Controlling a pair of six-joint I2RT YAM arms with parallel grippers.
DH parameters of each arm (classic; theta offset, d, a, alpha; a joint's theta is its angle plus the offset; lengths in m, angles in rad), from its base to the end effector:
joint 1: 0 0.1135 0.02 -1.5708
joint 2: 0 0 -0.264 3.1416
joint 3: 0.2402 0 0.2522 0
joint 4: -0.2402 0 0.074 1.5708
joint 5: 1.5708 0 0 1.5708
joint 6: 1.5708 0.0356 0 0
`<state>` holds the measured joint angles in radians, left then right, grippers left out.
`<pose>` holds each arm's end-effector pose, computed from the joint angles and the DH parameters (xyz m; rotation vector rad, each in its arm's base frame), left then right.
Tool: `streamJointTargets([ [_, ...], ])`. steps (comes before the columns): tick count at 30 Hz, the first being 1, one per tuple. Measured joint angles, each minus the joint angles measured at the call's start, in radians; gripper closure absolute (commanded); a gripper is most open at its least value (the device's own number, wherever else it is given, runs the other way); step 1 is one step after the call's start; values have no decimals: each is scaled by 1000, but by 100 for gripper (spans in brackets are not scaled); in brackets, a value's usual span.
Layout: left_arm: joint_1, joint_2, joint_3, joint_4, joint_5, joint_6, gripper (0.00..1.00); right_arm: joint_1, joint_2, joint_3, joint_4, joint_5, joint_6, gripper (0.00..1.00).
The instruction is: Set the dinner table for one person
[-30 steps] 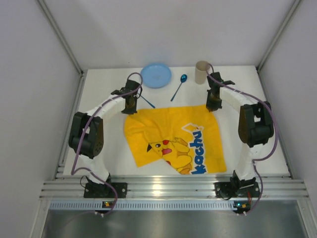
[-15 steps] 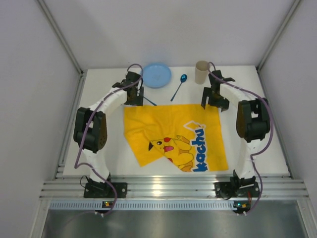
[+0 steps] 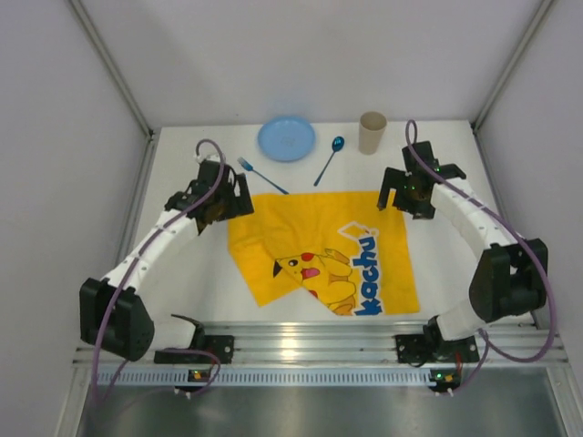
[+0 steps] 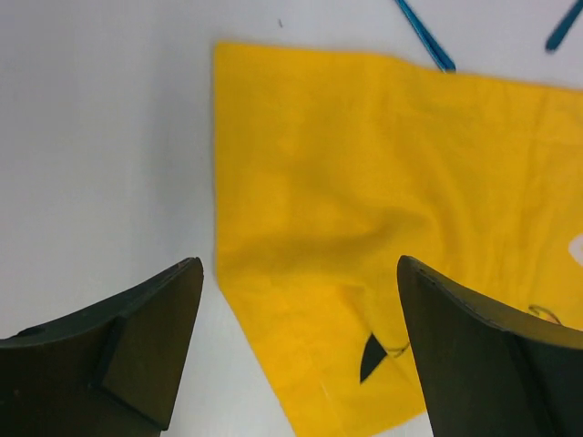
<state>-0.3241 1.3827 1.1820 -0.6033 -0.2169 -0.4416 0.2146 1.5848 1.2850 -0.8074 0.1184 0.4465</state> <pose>0.2850 -0.0877 0.3045 -0.2411 2.3414 -0.1168 0.3178 0.0650 0.2646 0.3454 2.6429 0.0548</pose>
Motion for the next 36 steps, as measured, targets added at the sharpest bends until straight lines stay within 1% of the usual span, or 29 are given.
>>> streamJointTargets([
  [3,-33,-109,-217,14,119,-74,8,18,-117,-108,6,-51,8,2],
  [6,-75,-138,-387,39,213,-143,10,26,-181,-202,6,-82,11,2],
  [8,-96,-148,-488,67,271,-192,12,26,-208,-253,5,-91,10,2],
  [10,-103,-155,-559,95,309,-232,15,26,-233,-292,1,-97,10,2],
  [11,-109,-156,-580,102,320,-246,19,26,-249,-309,-2,-100,10,2],
  [14,-134,-160,-602,142,338,-293,22,26,-290,-340,-4,-105,10,2],
  [17,-168,-161,-618,190,343,-327,29,26,-327,-373,-2,-116,9,2],
  [18,-177,-161,-627,204,346,-341,37,26,-333,-383,-2,-120,9,2],
  [20,-190,-160,-639,231,351,-361,48,26,-340,-408,1,-129,8,2],
  [21,-196,-155,-646,245,354,-373,64,26,-340,-422,2,-133,8,2],
  [23,-204,-141,-653,261,354,-384,81,26,-340,-450,10,-141,7,2],
  [25,-209,-121,-658,272,357,-391,100,26,-338,-474,16,-148,7,2],
  [27,-210,-117,-658,280,356,-397,100,27,-326,-482,24,-155,7,3],
  [31,-214,-117,-651,267,342,-392,100,28,-262,-500,93,-181,10,3],
  [36,-214,-117,-597,156,278,-351,100,32,-160,-526,170,-212,27,5],
])
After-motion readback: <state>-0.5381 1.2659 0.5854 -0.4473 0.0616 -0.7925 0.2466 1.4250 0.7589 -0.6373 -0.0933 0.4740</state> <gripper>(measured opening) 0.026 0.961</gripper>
